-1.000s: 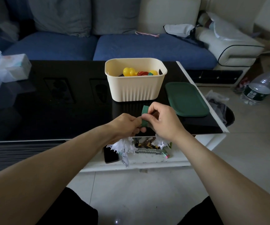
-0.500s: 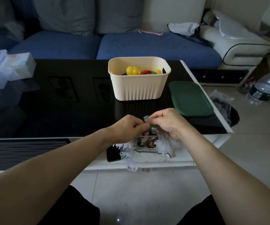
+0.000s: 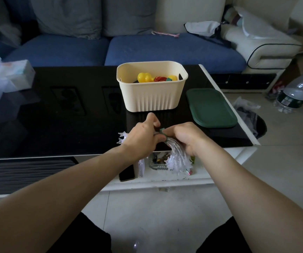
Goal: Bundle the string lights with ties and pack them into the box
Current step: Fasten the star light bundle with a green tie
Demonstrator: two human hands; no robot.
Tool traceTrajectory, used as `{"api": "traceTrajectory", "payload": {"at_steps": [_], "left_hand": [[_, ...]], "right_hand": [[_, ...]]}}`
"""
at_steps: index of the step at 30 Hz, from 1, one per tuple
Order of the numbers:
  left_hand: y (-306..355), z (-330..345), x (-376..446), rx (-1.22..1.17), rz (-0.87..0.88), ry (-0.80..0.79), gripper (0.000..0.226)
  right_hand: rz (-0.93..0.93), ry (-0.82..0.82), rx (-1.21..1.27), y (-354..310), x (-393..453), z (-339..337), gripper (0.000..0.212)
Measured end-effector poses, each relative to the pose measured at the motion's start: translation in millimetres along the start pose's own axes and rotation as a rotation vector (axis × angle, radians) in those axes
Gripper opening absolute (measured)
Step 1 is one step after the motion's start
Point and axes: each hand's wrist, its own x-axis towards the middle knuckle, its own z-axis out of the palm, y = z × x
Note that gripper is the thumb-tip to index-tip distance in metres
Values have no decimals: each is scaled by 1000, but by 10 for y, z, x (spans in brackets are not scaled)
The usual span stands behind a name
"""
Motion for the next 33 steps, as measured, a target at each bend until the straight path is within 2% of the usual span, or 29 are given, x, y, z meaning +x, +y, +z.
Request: {"api": "traceTrajectory", "payload": {"at_steps": [6,8,11,13,14,17,19,21,26,30,33], "left_hand": [[-49,14,12,24,189,53,24],[-46,23,24,43,202,61,22],[-37,-1,69,125,175,75,20],[-57,-48,100,129,97,74,19],[-68,-74,106,115,38,58,19],[-101,-102,105,105,-98,-27,20],[-118,-107,111,90,-149,-79,23],[-127,-131,132,16,-221,-101,30],[-126,-192,144,-151,-340,-81,44],[-160,-203,119,-264,-378,-84,44],[-142,-191,81,-303,-363,-89,38]], "right_hand": [[125,-64,233,16,-17,-20,18],[84,-28,266,18,-3,-13,13],[-5,38,299,10,6,-2,19],[-91,-10,300,8,-8,-35,23],[-194,-46,200,15,-21,-66,24],[-576,-171,-397,65,-74,-151,33],[-674,-204,-620,102,-89,-133,35],[-746,-131,-710,126,-80,-76,34],[-985,-47,-764,158,-58,52,9],[-1112,-15,-896,81,-126,85,16],[-1100,7,-917,25,-134,68,22]]}}
